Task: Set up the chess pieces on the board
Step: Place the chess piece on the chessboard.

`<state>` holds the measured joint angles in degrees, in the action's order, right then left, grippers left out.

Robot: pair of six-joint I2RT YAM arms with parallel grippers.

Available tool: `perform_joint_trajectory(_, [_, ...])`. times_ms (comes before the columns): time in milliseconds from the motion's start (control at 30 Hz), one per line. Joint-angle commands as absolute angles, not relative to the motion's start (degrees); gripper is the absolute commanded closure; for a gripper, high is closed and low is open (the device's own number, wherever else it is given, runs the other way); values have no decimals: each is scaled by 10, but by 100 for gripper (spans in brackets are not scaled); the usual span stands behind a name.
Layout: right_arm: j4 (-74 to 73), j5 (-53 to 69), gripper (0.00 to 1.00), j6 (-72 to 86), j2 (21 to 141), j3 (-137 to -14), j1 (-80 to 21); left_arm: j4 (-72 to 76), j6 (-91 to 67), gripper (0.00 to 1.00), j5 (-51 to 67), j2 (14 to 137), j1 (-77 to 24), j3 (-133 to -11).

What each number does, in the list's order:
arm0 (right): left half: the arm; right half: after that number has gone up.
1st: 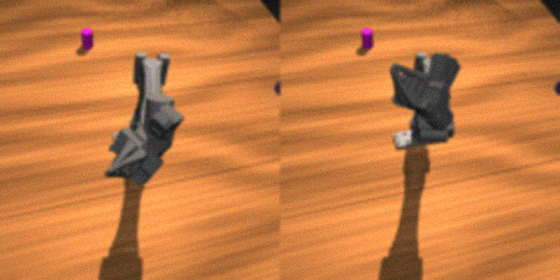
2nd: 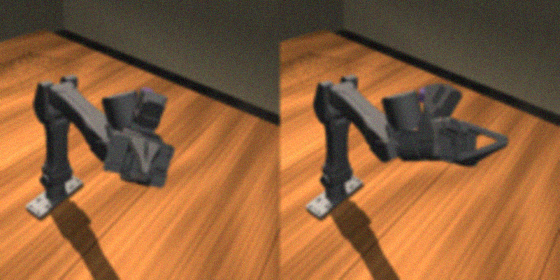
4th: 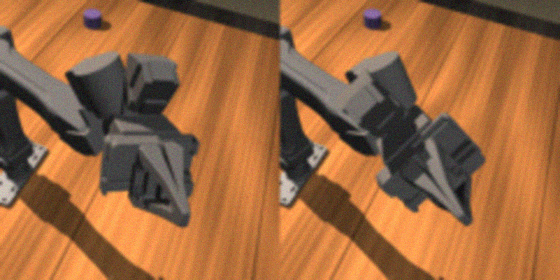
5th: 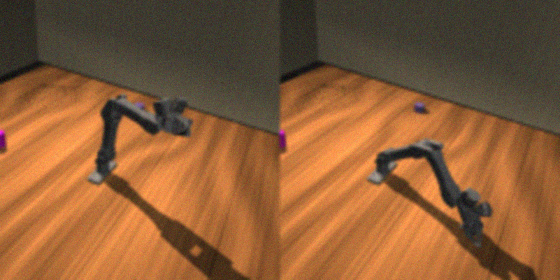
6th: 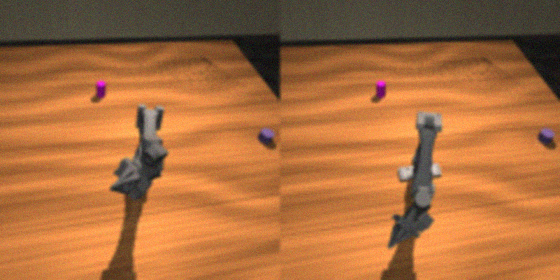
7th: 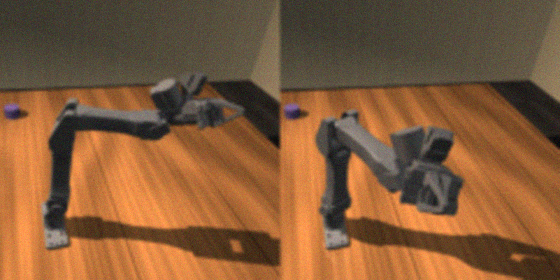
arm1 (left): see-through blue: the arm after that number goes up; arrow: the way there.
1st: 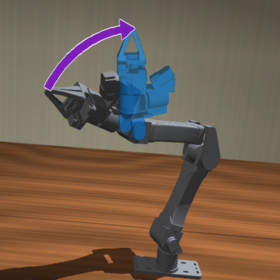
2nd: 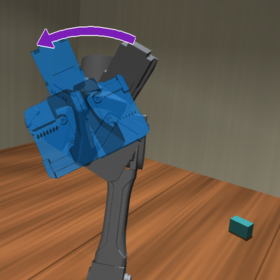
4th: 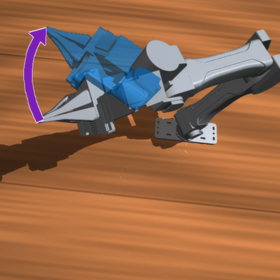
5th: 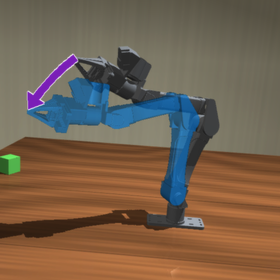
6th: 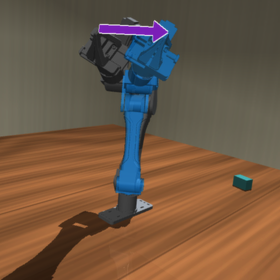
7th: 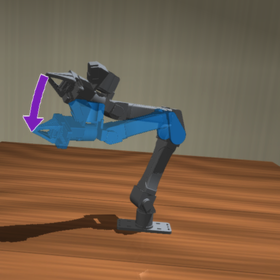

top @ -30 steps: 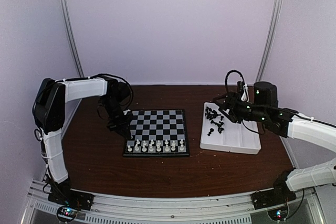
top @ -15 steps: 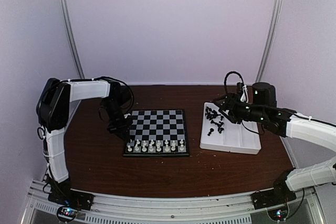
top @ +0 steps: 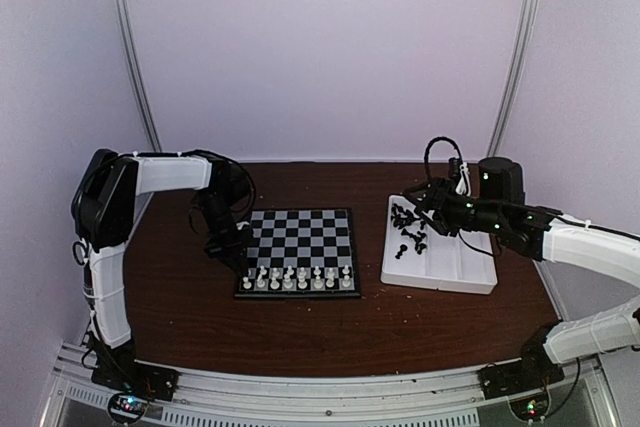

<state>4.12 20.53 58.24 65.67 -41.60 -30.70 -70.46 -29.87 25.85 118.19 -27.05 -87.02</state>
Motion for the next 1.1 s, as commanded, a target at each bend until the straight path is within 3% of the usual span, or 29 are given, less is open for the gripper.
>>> perform_joint_trajectory(0, [57,211,38,579,661,-408,-302,-711,-291,100,269,1183,-266,-866])
perform_joint_trajectory(400, [57,213,39,580,659,-405,-301,-710,-290,93,263,1187,-266,-876])
perform_joint_trajectory(733, [52,214,39,577,657,-410,-300,-708,-286,80,265,1190,-266,-884])
perform_joint_trajectory(1067, [51,214,39,578,657,-410,-301,-706,-286,86,266,1192,-266,-885])
